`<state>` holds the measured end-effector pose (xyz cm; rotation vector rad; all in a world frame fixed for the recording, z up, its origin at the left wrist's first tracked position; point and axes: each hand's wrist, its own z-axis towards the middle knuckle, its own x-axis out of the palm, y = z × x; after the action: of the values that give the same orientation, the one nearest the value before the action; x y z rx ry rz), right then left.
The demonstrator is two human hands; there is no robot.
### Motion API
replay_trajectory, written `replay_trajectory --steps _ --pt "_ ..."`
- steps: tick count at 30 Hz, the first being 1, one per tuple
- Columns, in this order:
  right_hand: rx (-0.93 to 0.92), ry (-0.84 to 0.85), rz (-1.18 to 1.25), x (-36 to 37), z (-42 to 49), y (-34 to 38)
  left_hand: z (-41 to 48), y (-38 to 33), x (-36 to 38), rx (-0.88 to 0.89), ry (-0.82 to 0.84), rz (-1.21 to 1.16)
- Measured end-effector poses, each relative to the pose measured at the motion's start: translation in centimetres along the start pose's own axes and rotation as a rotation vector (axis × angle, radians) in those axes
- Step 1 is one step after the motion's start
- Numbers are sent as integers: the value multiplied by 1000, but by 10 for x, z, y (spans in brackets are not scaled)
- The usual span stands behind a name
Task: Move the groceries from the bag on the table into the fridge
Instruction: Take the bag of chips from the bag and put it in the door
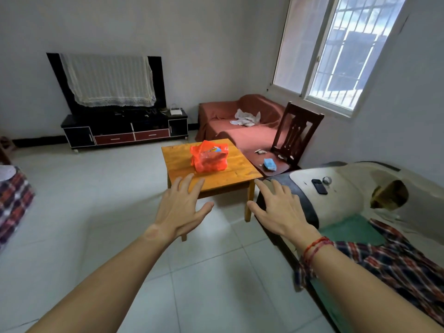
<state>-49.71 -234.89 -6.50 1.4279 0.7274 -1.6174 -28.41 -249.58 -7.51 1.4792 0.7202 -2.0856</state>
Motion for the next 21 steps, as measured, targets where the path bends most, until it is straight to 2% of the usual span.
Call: replay_trajectory --steps 21 --pt "-80 112 26 104 389 -77 367 56 132 -90 97 24"
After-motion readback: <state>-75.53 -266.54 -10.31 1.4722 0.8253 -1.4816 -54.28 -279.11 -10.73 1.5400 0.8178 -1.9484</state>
